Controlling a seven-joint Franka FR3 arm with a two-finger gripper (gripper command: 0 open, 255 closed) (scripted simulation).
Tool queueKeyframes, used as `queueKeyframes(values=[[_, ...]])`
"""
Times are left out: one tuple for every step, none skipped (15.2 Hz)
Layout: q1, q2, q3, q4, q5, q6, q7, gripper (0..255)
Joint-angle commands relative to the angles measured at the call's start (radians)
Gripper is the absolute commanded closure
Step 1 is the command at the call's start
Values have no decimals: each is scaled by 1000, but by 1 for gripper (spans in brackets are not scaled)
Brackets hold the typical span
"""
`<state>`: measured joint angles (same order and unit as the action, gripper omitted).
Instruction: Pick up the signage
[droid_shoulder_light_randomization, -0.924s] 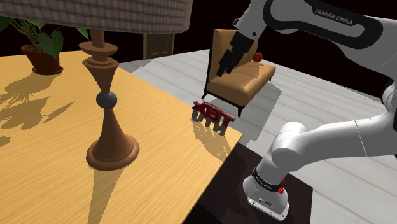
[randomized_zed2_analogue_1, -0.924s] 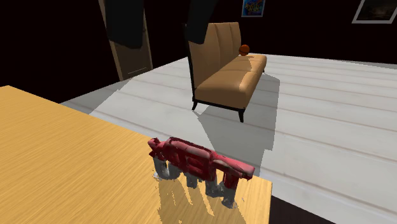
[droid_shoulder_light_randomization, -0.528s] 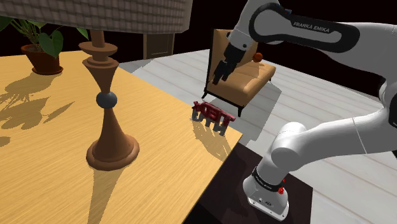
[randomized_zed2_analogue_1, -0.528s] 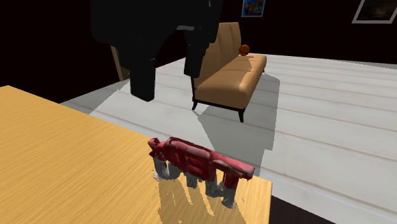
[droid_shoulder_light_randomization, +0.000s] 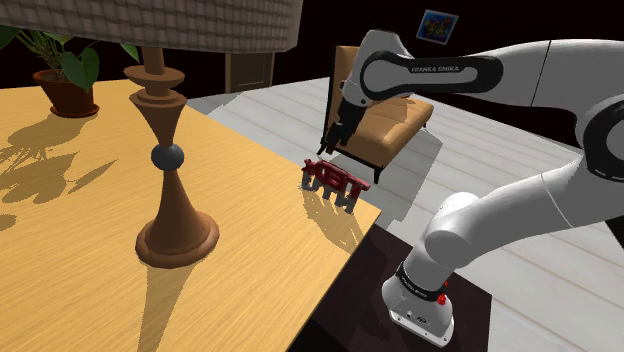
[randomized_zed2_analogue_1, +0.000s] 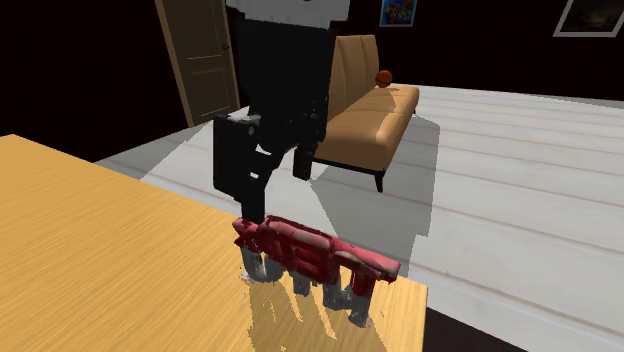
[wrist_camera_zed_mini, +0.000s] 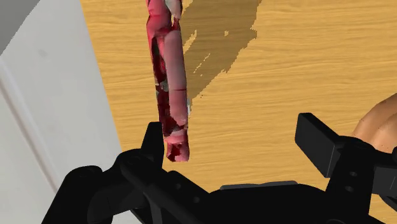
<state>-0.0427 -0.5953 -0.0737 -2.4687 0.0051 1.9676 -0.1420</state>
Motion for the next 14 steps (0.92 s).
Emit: queueKeyframes(values=[[-11,44,-13,-21,-16,46,-15,0],[-16,70,-19,-28,-24,70,-21,0],[-21,96,-24,-35,-31,93,-27,0],[-26,124,-30,-41,-38,117,-33,0],[-31,152,-36,-45,-46,141,-38,0],[-34,173,-40,-48,-51,158,-42,0],[-34,179,-41,-57,-51,173,-42,0],[-34,185,-42,-66,-51,188,-43,0],[-34,191,-43,-75,-51,203,-43,0],[-34,198,-43,-84,-51,218,-43,0],[-34,205,-44,-92,-51,233,-44,0],[-34,212,-45,-100,-51,249,-44,0],[-34,220,-46,-108,-51,264,-44,0],[-33,225,-46,-113,-50,273,-45,0]])
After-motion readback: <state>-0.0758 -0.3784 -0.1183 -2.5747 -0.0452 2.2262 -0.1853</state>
